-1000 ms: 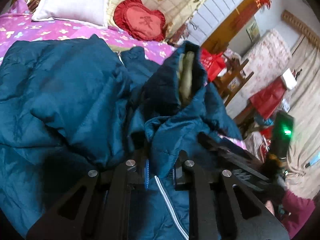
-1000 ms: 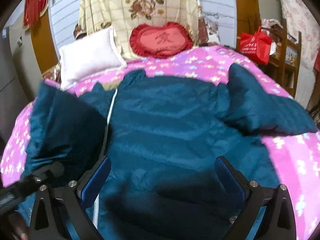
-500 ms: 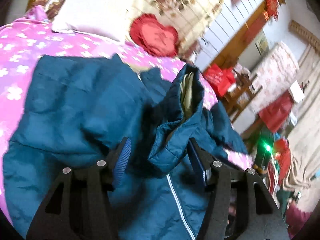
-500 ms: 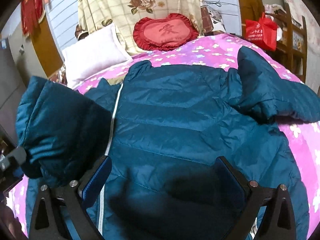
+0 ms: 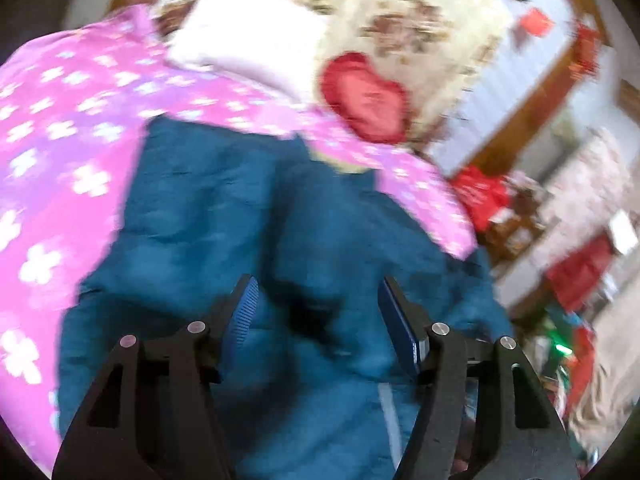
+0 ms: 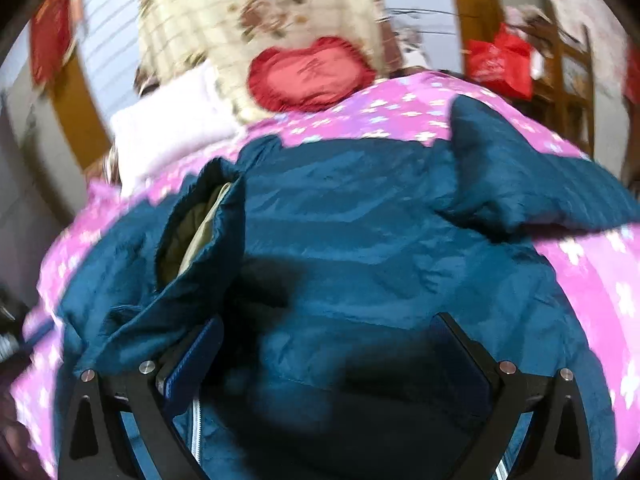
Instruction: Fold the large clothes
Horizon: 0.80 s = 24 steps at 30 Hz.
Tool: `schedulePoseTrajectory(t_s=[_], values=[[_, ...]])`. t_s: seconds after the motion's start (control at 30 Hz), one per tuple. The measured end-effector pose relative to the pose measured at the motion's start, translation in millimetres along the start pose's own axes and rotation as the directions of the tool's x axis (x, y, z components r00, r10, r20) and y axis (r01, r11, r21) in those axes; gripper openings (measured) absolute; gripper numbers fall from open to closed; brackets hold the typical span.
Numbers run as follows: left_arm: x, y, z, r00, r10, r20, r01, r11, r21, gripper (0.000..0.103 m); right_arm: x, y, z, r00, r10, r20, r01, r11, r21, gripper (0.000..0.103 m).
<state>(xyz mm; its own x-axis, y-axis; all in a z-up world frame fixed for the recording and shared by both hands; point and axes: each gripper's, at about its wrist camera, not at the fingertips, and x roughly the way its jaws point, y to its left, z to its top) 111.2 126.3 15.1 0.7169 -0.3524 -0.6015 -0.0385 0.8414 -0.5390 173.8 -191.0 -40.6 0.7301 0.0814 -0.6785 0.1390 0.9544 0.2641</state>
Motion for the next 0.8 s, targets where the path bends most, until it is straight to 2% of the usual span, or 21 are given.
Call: schedulePoseTrajectory(t_s=[0.1,0.27,0.33,0.43,0.5,0.6,0.7,0.8], values=[[7,16,1,0.996,0.09,-0.009,-0.09,0.995,-0.042,0.062,-5,-20,1,0.997,0.073,0.012,-0.073,0.99,0.124,0.103],[14,28,-4,0.984,0.173,-0.032,-0.174,0.984,-0.047,0.062,-11,-37,-7,0.988,0.152,0.029,-0.154,0.951,0.268,0.103],[17,32,-7,0.979,0.196,-0.05,-0.198,0.979,-0.046,0.062,-13,-30,-9,0.986,0.166,0.018,-0.165,0.953,0.254,0.103],[19,35,-10,0.975,0.211,-0.07,-0.214,0.976,-0.047,0.062,-20,4,-15,0.985,0.17,0.019,-0.171,0.979,0.114,0.103],[19,36,-9,0.975,0.211,-0.072,-0.215,0.975,-0.05,0.062,-12,18,-23,0.983,0.18,-0.031,-0.177,0.981,0.076,0.103],[19,37,-9,0.974,0.211,-0.076,-0.216,0.975,-0.055,0.062,10,15,-37,0.974,0.176,-0.146,-0.153,0.976,0.156,0.103],[20,38,-8,0.975,0.209,-0.082,-0.214,0.974,-0.07,0.062,8,1,-40,0.963,0.231,-0.14,-0.189,0.946,0.264,0.103],[20,40,-6,0.975,0.205,-0.083,-0.212,0.973,-0.09,0.062,16,0,-37,0.941,0.307,-0.14,-0.26,0.924,0.279,0.103]])
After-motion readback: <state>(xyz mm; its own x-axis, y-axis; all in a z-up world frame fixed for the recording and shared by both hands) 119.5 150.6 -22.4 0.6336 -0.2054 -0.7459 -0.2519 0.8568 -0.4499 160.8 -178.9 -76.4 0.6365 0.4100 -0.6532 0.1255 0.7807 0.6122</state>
